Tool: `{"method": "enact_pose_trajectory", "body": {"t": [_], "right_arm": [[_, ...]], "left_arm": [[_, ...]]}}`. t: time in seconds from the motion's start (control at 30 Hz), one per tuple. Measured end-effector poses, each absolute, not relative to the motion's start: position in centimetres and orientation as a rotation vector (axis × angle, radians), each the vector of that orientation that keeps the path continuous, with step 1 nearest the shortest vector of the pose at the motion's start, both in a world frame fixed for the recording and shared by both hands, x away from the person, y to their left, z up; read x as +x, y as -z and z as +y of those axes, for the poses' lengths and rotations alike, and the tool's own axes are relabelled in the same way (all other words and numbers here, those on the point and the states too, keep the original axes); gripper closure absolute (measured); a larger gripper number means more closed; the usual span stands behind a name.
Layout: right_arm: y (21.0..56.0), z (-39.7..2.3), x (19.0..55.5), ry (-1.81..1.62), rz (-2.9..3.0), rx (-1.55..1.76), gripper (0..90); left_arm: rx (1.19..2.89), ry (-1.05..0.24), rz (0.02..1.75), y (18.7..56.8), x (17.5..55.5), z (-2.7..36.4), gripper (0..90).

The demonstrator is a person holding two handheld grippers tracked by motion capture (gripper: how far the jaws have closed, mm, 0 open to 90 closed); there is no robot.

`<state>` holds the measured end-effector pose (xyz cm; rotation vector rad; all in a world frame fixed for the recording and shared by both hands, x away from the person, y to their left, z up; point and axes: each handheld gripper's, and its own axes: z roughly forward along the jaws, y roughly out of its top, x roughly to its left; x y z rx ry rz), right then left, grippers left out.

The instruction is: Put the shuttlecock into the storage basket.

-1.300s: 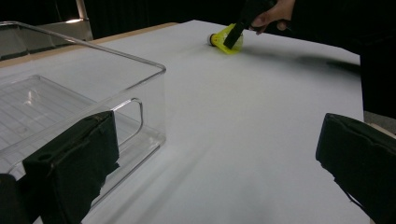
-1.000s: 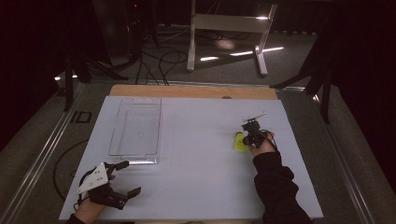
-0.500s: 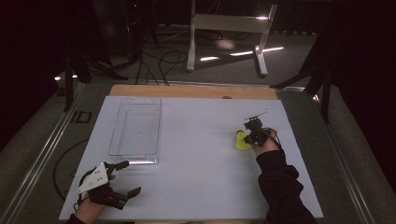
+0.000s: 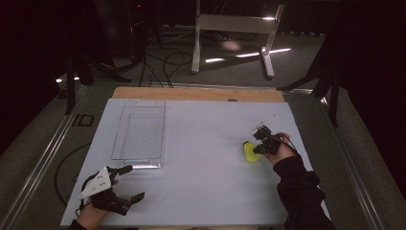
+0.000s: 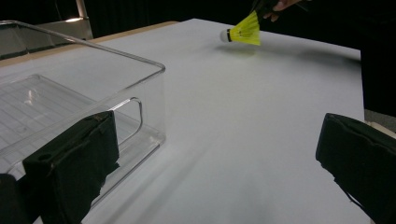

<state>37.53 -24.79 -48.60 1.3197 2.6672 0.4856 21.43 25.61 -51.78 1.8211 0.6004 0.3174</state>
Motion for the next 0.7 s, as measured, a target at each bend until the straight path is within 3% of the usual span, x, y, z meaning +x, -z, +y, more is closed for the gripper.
{"method": "enact_pose_trajectory", "body": {"t": [0.7], "right_arm": [[49.0,-23.7,35.3,-0.535,3.056,0.833,89.6]], "left_arm": [[1.837,-0.293,0.603,51.8,21.5,25.5,0.3]]}}
